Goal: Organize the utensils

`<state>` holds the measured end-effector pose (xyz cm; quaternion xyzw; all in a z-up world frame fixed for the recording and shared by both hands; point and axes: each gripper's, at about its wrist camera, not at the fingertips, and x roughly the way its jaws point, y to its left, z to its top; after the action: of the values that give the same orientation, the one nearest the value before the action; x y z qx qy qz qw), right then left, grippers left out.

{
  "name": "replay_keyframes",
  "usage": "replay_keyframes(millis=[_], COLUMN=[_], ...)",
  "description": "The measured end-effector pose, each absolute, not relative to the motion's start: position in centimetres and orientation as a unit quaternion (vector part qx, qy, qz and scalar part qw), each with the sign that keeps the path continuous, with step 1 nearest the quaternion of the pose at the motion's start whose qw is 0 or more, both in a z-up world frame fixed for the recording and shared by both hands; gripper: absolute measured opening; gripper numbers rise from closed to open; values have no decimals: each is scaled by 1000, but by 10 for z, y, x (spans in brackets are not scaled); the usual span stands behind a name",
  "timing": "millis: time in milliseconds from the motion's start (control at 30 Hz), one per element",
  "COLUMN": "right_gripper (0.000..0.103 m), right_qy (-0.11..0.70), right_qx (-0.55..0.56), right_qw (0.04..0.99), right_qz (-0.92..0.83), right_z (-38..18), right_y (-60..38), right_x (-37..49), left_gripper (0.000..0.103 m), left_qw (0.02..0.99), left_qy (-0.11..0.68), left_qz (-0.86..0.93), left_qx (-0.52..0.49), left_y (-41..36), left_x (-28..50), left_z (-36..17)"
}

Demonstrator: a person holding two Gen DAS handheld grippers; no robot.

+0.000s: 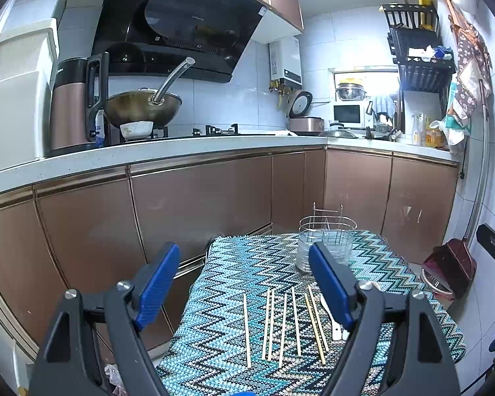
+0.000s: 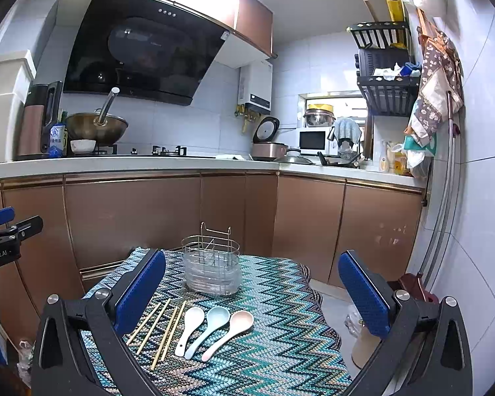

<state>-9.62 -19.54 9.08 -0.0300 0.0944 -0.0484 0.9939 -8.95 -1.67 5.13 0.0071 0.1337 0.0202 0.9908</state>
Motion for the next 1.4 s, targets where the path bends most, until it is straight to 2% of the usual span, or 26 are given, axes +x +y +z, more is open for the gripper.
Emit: replay_keyframes(millis=[1400], right_gripper=[103], right_qy=[81], right_qx=[-20], right_qw=[996], right_qz=[-45], right_z=[88], right_y=[-198], right_x=[-87], left_gripper=[79], left_qw=[991], left_qy=[122], left_qz=[26], left_qx=[39], left_y=[-29], left_x=[-79], left_z=[49])
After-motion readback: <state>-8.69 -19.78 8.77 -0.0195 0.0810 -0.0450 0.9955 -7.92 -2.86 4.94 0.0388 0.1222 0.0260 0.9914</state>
